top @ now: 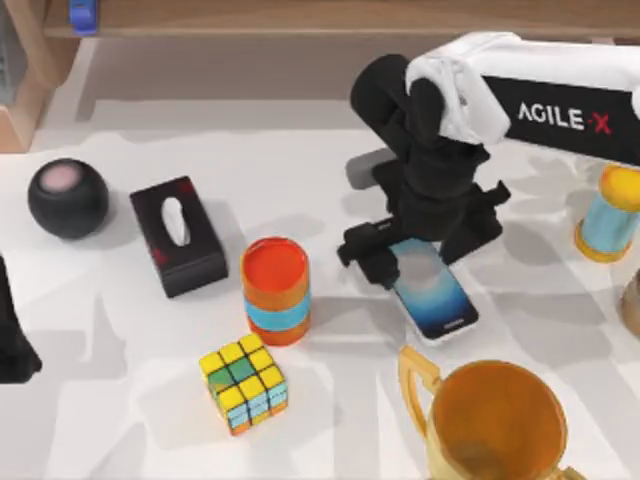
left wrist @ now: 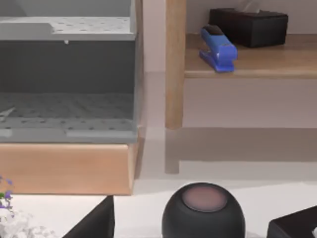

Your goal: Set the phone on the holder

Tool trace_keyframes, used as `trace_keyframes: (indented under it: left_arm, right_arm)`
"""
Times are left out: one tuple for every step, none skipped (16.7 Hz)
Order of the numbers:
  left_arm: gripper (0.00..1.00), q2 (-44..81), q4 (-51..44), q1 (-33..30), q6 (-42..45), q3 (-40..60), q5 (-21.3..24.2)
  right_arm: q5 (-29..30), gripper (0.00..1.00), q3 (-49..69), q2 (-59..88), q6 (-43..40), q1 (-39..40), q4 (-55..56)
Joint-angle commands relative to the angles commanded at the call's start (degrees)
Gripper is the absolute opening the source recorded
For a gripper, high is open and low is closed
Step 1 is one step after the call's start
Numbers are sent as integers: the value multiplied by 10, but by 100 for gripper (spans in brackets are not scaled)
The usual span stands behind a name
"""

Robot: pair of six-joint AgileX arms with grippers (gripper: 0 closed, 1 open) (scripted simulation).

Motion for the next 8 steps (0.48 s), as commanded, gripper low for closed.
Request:
trace_keyframes:
  left_arm:
    - [100, 0, 0, 0, 0, 0, 0]
    - [100, 0, 0, 0, 0, 0, 0]
    - [100, 0, 0, 0, 0, 0, 0]
    - [100, 0, 0, 0, 0, 0, 0]
    - [100, 0, 0, 0, 0, 0, 0]
    - [100, 0, 0, 0, 0, 0, 0]
    - [100, 0, 0, 0, 0, 0, 0]
    - [100, 0, 0, 0, 0, 0, 0]
  right_arm:
    - [1, 0, 1, 0, 4, 1, -4]
    - [1, 0, 1, 0, 4, 1, -5]
    - [1, 0, 1, 0, 4, 1, -5]
    - [0, 0, 0, 2, 5, -1, -3]
    - [0, 0, 0, 2, 5, -1, -3]
    - [-2, 0, 3, -2, 1, -2, 1]
    - [-7, 0, 5, -11, -7, -6, 8]
    - [-15, 0, 3, -26, -19, -13, 22]
